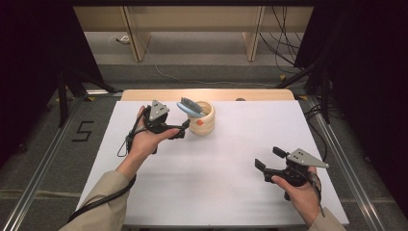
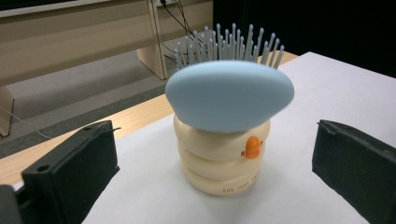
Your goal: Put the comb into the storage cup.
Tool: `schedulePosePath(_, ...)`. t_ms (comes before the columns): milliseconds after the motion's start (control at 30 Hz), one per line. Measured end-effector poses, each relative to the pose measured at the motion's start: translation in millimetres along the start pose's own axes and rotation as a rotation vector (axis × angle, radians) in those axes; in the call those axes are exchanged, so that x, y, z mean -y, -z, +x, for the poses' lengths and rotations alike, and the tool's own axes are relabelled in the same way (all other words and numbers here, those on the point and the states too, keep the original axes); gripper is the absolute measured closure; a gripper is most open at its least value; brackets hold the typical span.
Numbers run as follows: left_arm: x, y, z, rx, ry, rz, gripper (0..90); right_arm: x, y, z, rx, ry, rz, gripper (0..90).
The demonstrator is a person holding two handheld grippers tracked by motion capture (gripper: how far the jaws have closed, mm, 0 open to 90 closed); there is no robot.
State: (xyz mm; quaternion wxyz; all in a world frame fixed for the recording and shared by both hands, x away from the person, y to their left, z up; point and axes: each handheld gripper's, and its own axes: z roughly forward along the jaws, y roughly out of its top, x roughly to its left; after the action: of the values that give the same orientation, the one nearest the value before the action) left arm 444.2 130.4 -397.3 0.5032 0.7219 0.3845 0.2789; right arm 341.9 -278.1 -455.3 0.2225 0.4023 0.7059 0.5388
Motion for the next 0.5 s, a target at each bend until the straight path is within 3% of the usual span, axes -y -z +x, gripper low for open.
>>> schedulePosePath(500, 16.5, 20.4, 0.2, 0.015, 0.004, 0.006, 0.0, -0.4, 0.4, -0.2, 0.002, 0.002, -0.001, 12.3)
